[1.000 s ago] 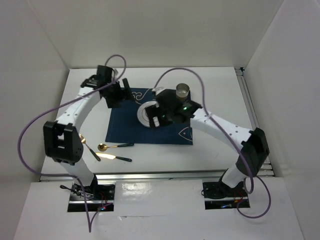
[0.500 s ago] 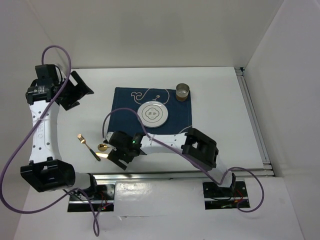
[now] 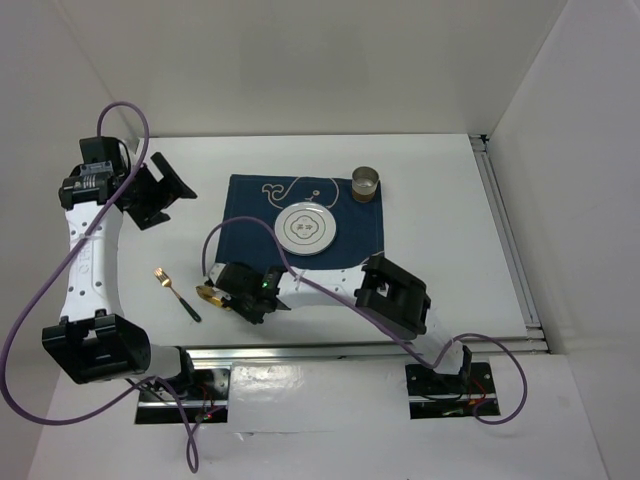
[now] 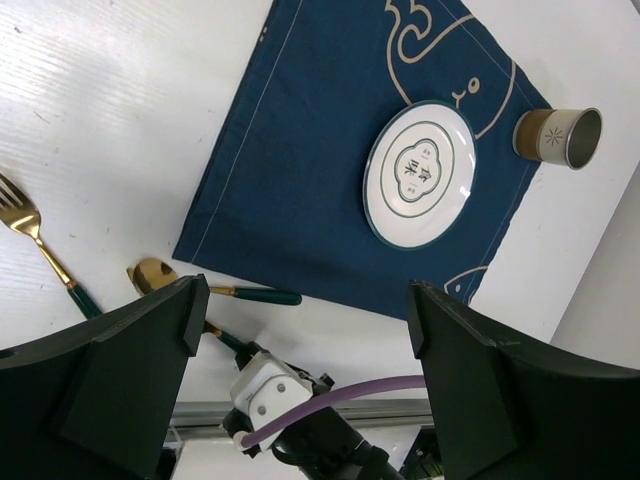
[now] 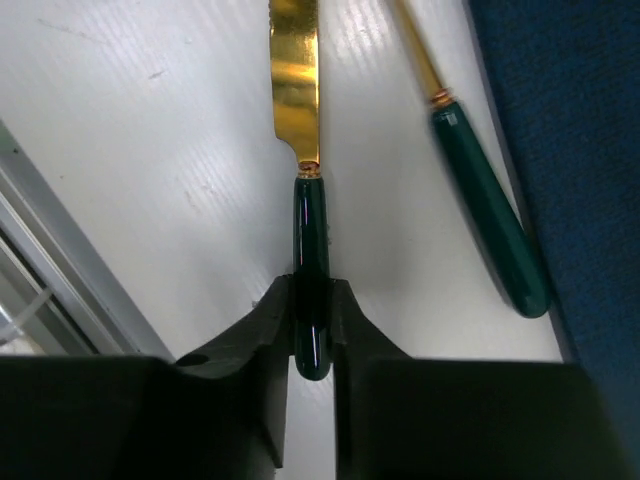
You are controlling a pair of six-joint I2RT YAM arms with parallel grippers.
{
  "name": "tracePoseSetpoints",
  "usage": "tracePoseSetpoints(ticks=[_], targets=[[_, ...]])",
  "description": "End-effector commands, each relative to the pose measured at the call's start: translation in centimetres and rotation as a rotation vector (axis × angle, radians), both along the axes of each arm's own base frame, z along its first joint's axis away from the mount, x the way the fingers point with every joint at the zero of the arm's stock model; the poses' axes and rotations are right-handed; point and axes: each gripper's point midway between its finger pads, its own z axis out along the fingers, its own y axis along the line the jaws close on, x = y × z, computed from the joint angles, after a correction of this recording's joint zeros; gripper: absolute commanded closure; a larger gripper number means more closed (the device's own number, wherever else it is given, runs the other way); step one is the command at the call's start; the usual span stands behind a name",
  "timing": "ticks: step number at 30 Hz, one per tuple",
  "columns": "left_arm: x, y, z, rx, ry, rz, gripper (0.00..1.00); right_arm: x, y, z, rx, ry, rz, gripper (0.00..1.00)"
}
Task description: Set the dinner table for one person
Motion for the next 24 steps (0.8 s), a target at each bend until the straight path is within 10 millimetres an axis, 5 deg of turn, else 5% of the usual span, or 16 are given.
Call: tracePoseSetpoints(ticks=[1, 5, 10, 15, 22, 24], targets=[[0.3, -0.1, 2.3, 0.016, -0.079, -0.035, 0.01, -0.1, 0.0, 1.1, 0.023, -0.010, 0.027, 0.86], [0.3, -0.3, 2.7, 0.012, -0.089, -0.042, 0.01, 0.0, -1.4, 3.7, 0.008, -0.032, 0.010, 1.00], [1.0, -0.2, 3.1, 0.008, -0.102, -0.048, 0.01, -0.7, -3.8, 8.1, 0.032, -0.048, 0.005, 1.00], [0.8, -0.6, 3.0, 0.001, -0.101, -0.075, 0.01, -0.7, -7.4, 10.4, 0.027, -0.082, -0.090, 1.00], [0.7, -1.8, 1.8, 0.037, -0.088, -0.102, 0.00, 4.0, -19.9, 11.0, 0.079, 0.055, -0.688, 1.00], [0.8, -1.6, 1.3, 0.057, -0.079, -0.093, 0.00, 5.0, -22.1, 12.0, 0.164, 0.108, -0.850, 1.00]])
